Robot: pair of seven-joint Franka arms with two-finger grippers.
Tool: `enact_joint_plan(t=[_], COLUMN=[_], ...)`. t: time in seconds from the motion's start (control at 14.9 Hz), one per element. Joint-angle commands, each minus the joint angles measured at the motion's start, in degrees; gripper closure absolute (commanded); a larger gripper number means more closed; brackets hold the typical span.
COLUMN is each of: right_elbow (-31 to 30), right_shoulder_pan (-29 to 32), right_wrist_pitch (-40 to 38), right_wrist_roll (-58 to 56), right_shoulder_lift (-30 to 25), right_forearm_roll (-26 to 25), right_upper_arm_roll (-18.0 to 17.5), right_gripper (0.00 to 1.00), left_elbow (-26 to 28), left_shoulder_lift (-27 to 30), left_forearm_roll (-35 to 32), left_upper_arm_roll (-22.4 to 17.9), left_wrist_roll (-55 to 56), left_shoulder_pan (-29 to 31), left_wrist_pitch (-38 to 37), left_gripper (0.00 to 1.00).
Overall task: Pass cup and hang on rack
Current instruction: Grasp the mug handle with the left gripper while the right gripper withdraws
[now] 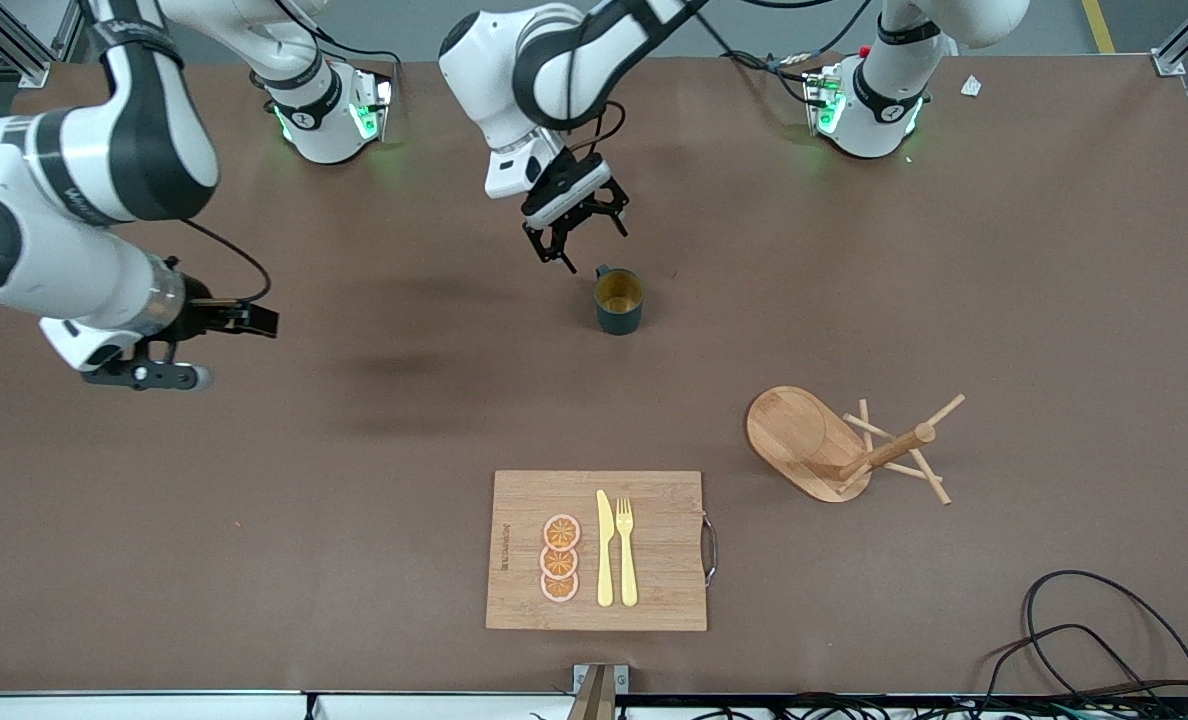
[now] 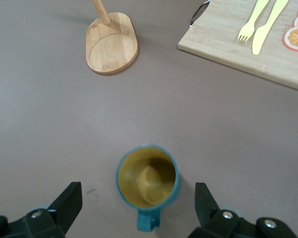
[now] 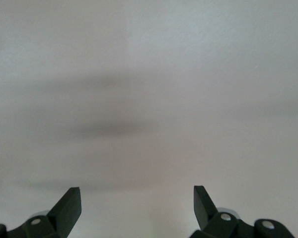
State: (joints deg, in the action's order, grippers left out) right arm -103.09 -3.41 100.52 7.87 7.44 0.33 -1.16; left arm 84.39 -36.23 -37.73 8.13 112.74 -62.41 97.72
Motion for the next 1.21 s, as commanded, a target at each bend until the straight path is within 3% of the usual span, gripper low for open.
enact_joint_plan(t=[0.0, 0.67, 0.87, 1.14], right_elbow=[-2.29, -2.03, -2.03, -1.68], right_shoulder_pan=[3.58, 12.81, 13.08, 12.99], right_wrist_pitch=[2.57, 8.37, 9.69, 9.61], right_wrist_roll=[-3.89, -16.74, -16.83, -16.74], right_shoulder_lift=[-3.74, -6.38, -7.7, -9.54], right_forearm_roll=[-2.0, -2.27, -2.09, -1.3], right_upper_arm_roll=[-1.04, -1.12, -1.12, -1.21], right_gripper=[0.0, 0.0, 0.0, 0.0], left_elbow=[-1.51, -1.16, -1.07, -0.98], left_shoulder_lift=[-4.71, -14.56, -15.8, -16.15], left_forearm_roll=[-5.85, -16.67, -17.55, -17.64], left_upper_arm_roll=[-0.4, -0.31, -0.4, -0.31], left_wrist_roll=[6.16, 16.63, 18.39, 19.71], left_shoulder_pan=[-2.88, -4.74, -4.74, -4.74], left_wrist_pitch=[-0.16, 0.45, 1.51, 1.6], left_gripper=[0.01, 0.03, 0.11, 0.32])
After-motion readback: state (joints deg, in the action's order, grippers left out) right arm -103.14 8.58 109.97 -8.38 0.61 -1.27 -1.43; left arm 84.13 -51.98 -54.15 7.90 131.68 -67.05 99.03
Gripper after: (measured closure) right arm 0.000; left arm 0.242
